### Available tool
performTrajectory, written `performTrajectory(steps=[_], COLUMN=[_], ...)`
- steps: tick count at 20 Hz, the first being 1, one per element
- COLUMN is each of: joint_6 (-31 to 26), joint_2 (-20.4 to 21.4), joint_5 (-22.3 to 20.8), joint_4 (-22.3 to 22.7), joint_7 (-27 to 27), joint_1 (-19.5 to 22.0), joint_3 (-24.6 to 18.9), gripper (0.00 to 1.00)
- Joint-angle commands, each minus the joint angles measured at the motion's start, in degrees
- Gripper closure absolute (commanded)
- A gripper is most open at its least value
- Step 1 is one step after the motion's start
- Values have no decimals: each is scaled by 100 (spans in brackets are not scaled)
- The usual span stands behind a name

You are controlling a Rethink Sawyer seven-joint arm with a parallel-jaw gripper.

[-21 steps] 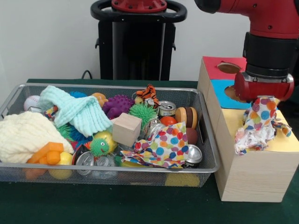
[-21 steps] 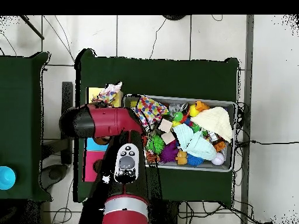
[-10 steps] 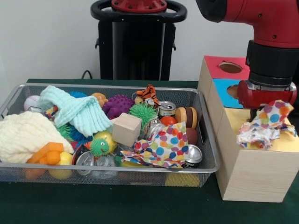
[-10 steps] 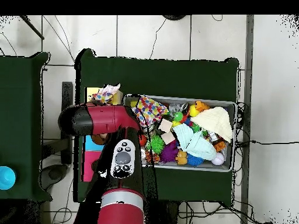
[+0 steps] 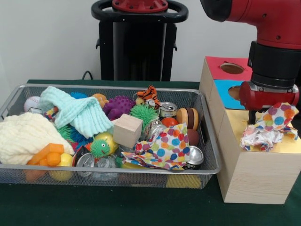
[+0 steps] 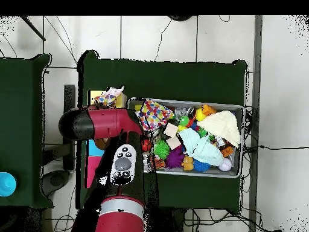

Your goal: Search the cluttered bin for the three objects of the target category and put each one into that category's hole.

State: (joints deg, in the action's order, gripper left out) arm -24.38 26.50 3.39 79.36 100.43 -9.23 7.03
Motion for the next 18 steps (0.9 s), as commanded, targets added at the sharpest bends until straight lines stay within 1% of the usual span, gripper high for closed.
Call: performTrajectory(steps=[1,4,9,12,15,18], joint_6=[-525,-488,-828,-1020,-1191,-1241], joint_2=[-347,-236,1,150,173,162], joint_5=[192,231,346,375,374,332], joint_4=[-262,-157,-205,-180,-313,-393], joint_7=[942,906,843,842,866,796], joint_1=[-134,-91,-2,-2,-43,-37], joint_3=[-348,-415,-515,-493,-421,-416], gripper=[0,0,0,0,0,0])
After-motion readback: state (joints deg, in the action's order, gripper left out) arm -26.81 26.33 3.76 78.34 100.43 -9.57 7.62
